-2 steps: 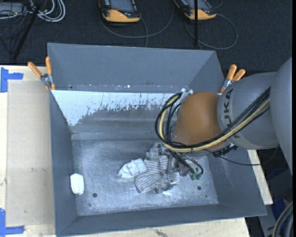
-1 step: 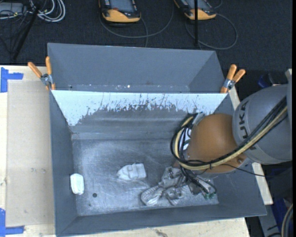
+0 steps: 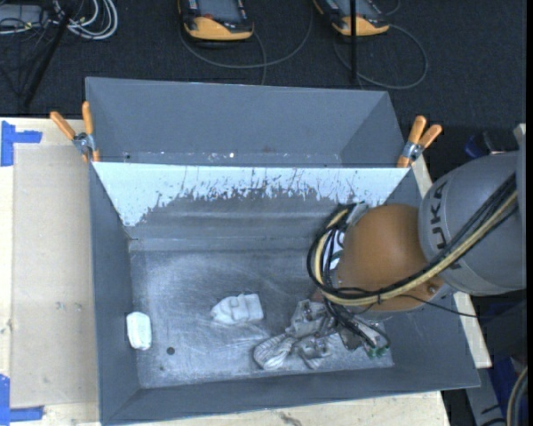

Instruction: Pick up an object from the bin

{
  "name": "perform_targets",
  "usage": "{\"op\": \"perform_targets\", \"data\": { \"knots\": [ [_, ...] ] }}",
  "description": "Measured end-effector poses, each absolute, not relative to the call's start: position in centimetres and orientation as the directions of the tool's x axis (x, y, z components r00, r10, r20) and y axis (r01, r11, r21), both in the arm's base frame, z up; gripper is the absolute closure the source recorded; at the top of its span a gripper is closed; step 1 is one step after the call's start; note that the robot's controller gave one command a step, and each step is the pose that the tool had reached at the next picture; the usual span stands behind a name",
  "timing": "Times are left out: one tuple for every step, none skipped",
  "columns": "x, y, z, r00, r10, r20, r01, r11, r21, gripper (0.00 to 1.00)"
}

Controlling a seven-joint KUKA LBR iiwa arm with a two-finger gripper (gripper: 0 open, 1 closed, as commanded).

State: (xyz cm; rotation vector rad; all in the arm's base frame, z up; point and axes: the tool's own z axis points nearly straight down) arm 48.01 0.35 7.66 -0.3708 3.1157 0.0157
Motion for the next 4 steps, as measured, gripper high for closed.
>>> {"op": "perform_targets", "data": {
  "knots": [
    [47.9, 0.3, 8.0, -0.972, -0.236, -0.002, -0.236, 0.972, 0.008, 1.00],
    [47.7, 0.1, 9.4, -0.972, -0.234, 0.004, -0.234, 0.972, 0.004, 1.00],
    [47.8, 0.1, 10.9, -0.972, -0.233, 0.001, -0.233, 0.972, 0.001, 1.00],
    [47.9, 0.1, 11.5, -0.972, -0.234, -0.004, -0.234, 0.972, 0.000, 1.00]
  ]
}}
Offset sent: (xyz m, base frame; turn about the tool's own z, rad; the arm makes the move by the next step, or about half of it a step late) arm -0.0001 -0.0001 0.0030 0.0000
